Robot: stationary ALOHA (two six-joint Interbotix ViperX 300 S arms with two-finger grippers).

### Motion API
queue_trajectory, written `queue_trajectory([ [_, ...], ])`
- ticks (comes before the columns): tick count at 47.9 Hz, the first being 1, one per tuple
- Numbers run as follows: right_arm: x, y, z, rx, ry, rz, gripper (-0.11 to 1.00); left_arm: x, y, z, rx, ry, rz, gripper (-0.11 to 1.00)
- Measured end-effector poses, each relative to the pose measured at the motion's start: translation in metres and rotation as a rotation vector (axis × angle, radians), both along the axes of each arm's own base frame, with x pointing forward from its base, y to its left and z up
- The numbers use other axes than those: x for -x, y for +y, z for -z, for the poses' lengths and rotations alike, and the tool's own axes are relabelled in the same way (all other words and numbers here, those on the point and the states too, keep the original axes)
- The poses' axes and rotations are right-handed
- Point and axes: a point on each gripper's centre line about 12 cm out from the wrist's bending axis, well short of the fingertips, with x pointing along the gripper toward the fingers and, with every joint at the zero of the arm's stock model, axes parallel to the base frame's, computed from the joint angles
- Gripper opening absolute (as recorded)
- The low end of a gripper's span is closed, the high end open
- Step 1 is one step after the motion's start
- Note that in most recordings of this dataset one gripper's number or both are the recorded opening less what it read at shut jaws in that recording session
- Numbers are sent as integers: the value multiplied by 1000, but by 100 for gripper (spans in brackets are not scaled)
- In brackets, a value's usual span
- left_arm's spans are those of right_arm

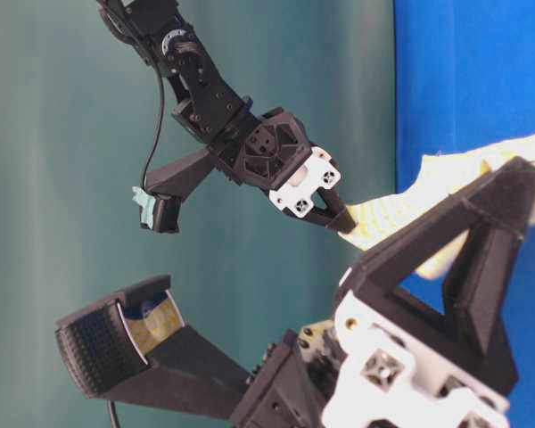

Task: Fold the yellow towel.
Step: 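Lay the strip down lengthwise and open both grippers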

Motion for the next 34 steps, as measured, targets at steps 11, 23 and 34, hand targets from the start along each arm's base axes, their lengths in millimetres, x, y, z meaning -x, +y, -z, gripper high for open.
queue_trajectory([
  [11, -3, 6, -1, 31, 10, -41, 79, 8, 1, -8, -13, 44, 8, 66],
  [23, 7, 9, -37, 73, -38, -41, 75, 31, 24, -34, -30, 91, -26, 65],
  [34, 37, 17, -46, 72, -35, -27, 75, 56, 72, -40, -95, 93, -107, 65],
])
